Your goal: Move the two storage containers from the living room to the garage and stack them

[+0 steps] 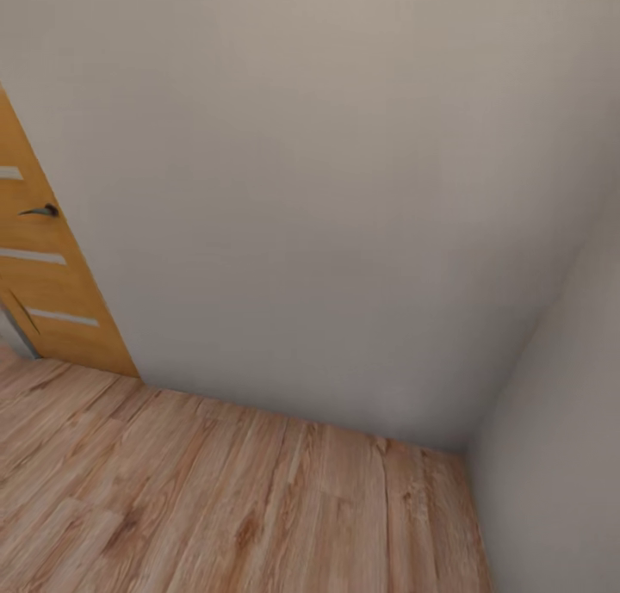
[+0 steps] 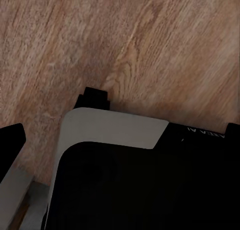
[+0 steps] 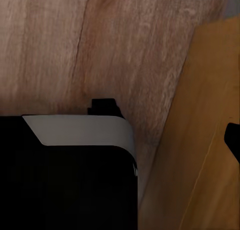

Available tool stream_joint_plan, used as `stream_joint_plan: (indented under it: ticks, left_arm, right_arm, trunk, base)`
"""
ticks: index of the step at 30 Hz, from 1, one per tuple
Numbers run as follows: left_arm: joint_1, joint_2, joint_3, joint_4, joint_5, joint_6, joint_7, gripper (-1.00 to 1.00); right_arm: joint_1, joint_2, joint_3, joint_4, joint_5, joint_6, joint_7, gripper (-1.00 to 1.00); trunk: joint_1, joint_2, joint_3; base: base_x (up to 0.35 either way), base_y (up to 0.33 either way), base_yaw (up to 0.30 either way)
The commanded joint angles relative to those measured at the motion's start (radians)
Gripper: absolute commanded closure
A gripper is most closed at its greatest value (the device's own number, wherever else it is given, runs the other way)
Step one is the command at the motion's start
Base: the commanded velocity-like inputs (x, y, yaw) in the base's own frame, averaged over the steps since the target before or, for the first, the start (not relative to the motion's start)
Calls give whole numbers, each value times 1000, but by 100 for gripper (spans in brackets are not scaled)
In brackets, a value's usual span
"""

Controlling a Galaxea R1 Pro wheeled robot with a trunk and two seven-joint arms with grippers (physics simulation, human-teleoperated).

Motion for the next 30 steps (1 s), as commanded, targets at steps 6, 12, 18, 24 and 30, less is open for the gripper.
stream_joint_plan:
  ticks: [6,12,18,24,30]
  left_arm:
    - [-1,0,1,0,7,5,-3,-100]
    - [0,0,1,0,7,5,-3,-100]
    - [0,0,1,0,8,5,-3,-100]
    - [0,0,1,0,8,4,-3,-100]
    - [0,-1,1,0,7,5,-3,-100]
  right_arm:
    - [-1,1,8,3,-10,-5,0,-100]
    - [-1,1,8,3,-10,-5,0,-100]
    - [-1,1,8,3,-10,-5,0,-100]
    - [-1,1,8,3,-10,-5,0,-100]
    - [-1,1,8,3,-10,-5,0,-100]
  trunk:
    - [1,0,-1]
    - [1,0,-1]
    - [1,0,-1]
    - [1,0,-1]
    - [1,0,-1]
  base:
    - [319,0,269]
    - [319,0,270]
    - [164,0,269]
    - [11,0,269]
    - [1,0,270]
